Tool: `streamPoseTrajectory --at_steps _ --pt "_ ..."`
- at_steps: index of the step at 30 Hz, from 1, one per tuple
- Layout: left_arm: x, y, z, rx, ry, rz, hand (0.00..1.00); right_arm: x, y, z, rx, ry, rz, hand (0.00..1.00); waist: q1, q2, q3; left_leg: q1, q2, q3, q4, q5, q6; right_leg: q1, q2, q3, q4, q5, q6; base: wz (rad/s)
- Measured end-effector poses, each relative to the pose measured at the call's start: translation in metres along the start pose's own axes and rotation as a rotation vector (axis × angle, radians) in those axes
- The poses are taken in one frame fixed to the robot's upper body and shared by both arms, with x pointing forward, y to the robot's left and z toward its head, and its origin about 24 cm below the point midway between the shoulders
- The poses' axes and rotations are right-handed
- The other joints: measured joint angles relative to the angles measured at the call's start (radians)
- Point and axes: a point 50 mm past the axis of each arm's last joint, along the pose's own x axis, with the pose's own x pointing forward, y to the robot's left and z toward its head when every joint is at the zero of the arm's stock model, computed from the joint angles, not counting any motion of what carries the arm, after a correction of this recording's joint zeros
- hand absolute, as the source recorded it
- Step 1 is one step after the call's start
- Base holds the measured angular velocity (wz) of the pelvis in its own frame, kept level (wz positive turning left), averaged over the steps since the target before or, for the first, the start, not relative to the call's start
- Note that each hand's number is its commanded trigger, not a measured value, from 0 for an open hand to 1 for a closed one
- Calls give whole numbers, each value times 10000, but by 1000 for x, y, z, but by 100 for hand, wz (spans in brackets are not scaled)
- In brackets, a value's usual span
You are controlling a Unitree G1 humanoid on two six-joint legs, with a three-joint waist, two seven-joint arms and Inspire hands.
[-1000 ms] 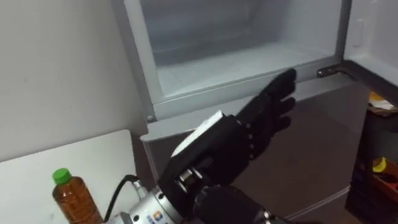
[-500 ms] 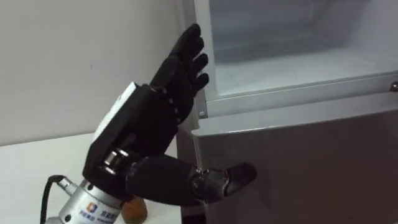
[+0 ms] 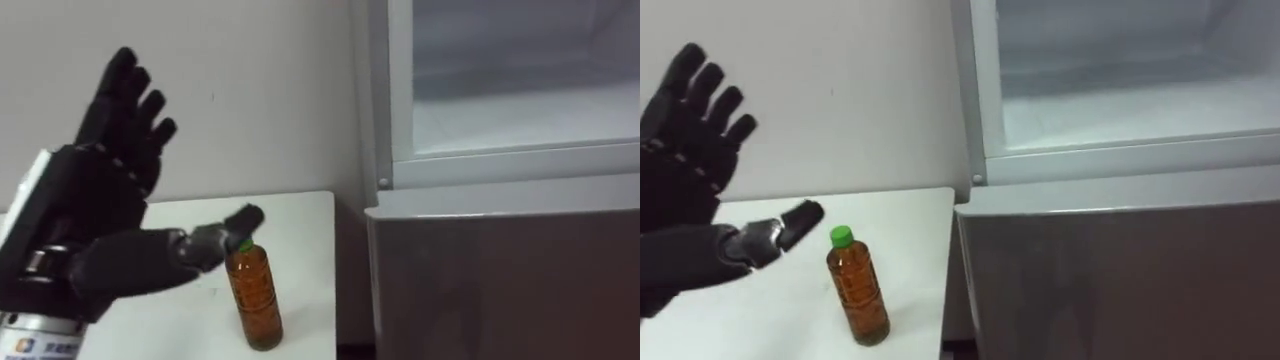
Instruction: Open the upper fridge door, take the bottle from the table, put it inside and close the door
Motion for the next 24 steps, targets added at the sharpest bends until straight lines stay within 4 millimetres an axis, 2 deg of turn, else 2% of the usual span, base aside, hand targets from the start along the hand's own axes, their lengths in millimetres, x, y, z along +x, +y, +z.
streamPoseTrajectory --at_steps 3,7,9,11,14,17,21,24 --pt "-17 19 -3 428 382 1299 0 -1 -3 -6 143 118 16 0 84 -4 15 176 -43 22 -23 -5 3 152 -62 -36 20 -89 38 4" --pt "-46 41 -24 852 1914 2910 0 -5 -9 -15 483 162 -139 0 212 -41 27 168 -80 17 -6 -8 7 125 -123 -187 62 -197 70 12" --pt "-61 52 -32 984 2577 3698 0 -5 -10 -16 657 172 -234 0 256 -88 36 166 -80 17 -9 -8 7 113 -125 -184 73 -197 71 3" --pt "-77 62 -37 1161 3090 4637 0 -6 -12 -16 896 14 -304 0 284 -209 82 183 -85 16 -6 -8 8 121 -133 -183 95 -205 76 0" --pt "-93 75 -48 1362 3724 5636 0 -7 -14 -16 1139 -83 -349 0 363 -268 83 211 -89 21 -21 -15 19 138 -139 -153 105 -206 78 -1" --pt "-112 82 -66 1507 4708 6675 0 -8 -16 -19 1120 -20 -337 0 325 -217 103 199 -64 27 -10 -89 123 76 -130 -143 199 -235 92 -1" --pt "-132 85 -86 1442 5792 7437 0 -9 -18 -24 1166 65 -201 0 302 -274 69 230 -69 38 -49 -118 161 112 -147 -97 241 -245 112 -4" --pt "-164 89 -107 1564 7244 8050 0 -10 -18 -24 1130 49 -101 0 330 -278 51 403 -50 183 -210 -119 162 139 -133 93 243 -238 115 -18"
